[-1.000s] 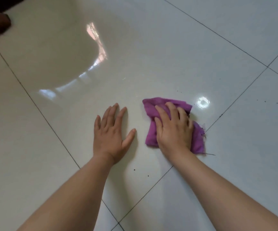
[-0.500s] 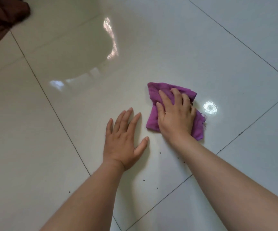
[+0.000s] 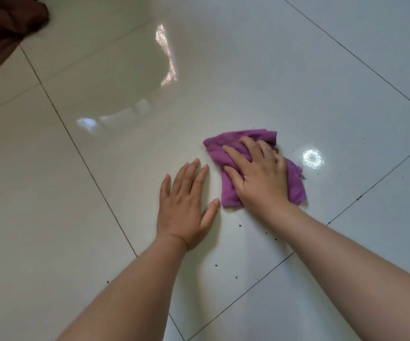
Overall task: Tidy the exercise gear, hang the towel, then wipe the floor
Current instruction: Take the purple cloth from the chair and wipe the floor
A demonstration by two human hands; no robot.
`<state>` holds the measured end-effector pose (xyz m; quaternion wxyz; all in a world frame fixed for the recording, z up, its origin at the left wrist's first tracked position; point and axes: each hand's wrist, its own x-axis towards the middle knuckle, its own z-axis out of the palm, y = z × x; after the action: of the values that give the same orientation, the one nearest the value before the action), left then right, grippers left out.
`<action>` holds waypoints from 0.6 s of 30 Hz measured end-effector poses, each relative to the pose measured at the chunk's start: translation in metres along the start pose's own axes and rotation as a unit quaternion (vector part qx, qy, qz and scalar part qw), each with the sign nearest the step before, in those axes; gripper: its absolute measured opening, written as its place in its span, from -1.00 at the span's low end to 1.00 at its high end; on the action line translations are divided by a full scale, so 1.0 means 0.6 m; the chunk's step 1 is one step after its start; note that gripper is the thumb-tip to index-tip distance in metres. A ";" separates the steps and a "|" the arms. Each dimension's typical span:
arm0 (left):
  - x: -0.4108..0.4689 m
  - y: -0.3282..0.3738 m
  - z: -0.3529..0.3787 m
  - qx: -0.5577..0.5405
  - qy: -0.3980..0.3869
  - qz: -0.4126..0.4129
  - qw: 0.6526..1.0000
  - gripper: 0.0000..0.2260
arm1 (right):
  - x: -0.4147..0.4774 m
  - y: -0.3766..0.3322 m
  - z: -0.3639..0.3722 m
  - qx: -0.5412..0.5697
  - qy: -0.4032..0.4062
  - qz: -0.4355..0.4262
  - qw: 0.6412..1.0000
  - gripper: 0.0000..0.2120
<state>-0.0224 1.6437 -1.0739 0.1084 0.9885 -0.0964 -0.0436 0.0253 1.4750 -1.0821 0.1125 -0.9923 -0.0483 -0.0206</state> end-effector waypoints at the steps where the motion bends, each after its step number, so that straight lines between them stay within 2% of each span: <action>1: 0.000 0.000 0.000 0.001 -0.003 0.001 1.000 -0.42 | -0.025 0.005 0.000 -0.001 0.013 0.007 1.000 -0.56; 8: -0.004 -0.001 -0.006 -0.036 -0.019 0.007 0.999 -0.39 | -0.079 0.004 -0.008 0.005 0.027 0.057 0.998 -0.60; 10: 0.006 -0.012 -0.021 -0.085 -0.010 0.028 0.996 -0.40 | -0.077 0.004 -0.008 0.005 0.026 0.057 0.998 -0.60; 12: 0.023 -0.038 -0.032 -0.085 0.012 0.034 0.996 -0.41 | -0.080 0.004 -0.008 0.005 0.022 0.059 0.998 -0.60; 16: 0.044 -0.072 -0.025 -0.012 0.020 -0.076 0.997 -0.32 | -0.077 0.005 -0.009 -0.005 0.026 0.056 0.998 -0.59; 18: 0.047 -0.070 -0.016 0.003 0.016 -0.087 0.996 -0.30 | -0.076 0.005 -0.009 -0.005 0.025 0.060 0.998 -0.59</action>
<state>0.0136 1.6803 -1.0755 0.1026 0.9940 -0.0085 -0.0364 -0.0198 1.4670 -1.0798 0.1102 -0.9930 0.0144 -0.0390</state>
